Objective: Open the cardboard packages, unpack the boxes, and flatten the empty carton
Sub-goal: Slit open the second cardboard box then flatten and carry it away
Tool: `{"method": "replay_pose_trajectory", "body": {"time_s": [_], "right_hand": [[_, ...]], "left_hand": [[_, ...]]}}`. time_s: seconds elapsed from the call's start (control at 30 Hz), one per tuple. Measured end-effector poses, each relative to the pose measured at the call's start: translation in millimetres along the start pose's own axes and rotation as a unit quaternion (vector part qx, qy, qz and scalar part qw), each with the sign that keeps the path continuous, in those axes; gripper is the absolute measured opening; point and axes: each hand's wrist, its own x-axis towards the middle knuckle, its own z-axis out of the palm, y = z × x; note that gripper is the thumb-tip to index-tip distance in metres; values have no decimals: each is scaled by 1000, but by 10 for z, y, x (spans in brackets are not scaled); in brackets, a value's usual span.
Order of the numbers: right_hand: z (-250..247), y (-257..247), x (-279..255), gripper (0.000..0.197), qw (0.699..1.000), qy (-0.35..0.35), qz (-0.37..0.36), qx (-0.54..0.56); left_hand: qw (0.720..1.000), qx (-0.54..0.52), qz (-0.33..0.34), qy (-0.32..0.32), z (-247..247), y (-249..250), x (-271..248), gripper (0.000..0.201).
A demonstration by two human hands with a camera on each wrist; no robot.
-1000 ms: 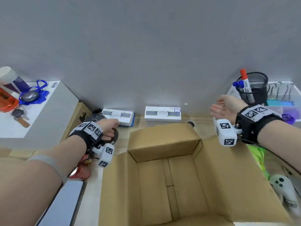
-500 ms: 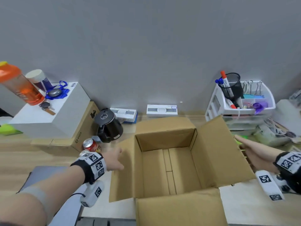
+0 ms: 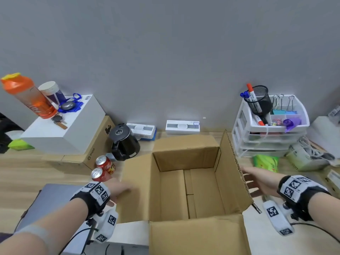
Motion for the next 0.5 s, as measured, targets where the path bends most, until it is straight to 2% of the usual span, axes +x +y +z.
{"method": "replay_pose_trajectory", "body": {"time_s": [0.1,0.13,0.2,0.23,0.3,0.33,0.4,0.43,0.5], "right_hand": [[-11,60,70,38,999,36,7,22],[-14,91,83,33,998,52,15,26],[1,107,30,29,997,78,21,-19],[14,137,-1,27,993,84,23,-76],[54,231,-51,47,972,50,44,-224],[66,318,-49,58,962,18,71,-262],[73,519,-43,60,952,-57,87,-289],[94,574,-62,59,938,-83,80,-326],[135,682,-47,67,926,-88,47,-364]], "left_hand": [[998,-55,23,-1,-198,-30,-72,37],[996,-80,35,-11,-275,-41,-141,33],[990,-117,63,-46,-384,-84,-300,26],[984,-138,80,-76,-407,-109,-406,23],[970,-157,120,-143,-359,-181,-610,23],[965,-130,146,-172,-294,-230,-692,28],[961,-10,184,-206,-99,-351,-797,43],[959,65,190,-201,15,-412,-810,46],[948,211,194,-141,234,-504,-777,48]]}}
